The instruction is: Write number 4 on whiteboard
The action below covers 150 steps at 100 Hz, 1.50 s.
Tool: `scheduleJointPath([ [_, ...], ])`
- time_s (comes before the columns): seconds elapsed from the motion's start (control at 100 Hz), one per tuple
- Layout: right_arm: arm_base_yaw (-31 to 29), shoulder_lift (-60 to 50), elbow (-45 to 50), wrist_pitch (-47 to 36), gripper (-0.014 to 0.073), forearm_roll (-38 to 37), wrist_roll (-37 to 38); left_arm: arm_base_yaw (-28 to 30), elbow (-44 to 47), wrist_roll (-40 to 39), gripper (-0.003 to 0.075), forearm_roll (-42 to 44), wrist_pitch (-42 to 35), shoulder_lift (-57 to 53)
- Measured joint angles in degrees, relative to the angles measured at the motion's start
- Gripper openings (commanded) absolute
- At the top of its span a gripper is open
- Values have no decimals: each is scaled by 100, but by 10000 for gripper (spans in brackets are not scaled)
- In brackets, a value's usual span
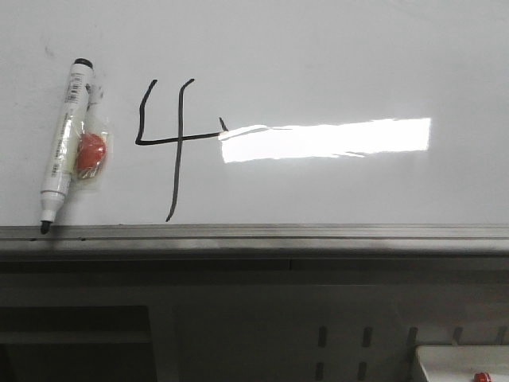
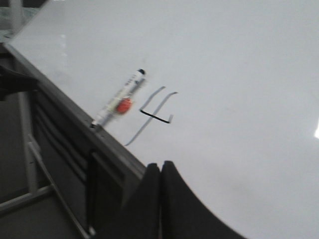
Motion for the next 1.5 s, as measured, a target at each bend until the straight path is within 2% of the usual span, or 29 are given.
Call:
scheduleJointPath([
  [0.17,-1320,0,780,-822,-64,-228,21,0,0,0,-20,0,0,0],
  [0.31,-2398,0,1496,-1205,-64,-523,409,0,0,0,-20,0,0,0],
  [0.47,-3083,-60,1681,-1318,-64,-998,921,0,0,0,-20,0,0,0],
  [0.65,-3390,-393,1681,-983,-64,-1169,1018,0,0,0,-20,0,0,0],
  [0.87,-3440,-803,1681,200,-64,-1210,1018,0,0,0,-20,-9,-5,0],
  [1.5,-3444,-814,1681,225,-64,-1210,1032,0,9,-11,-20,-9,-5,0],
])
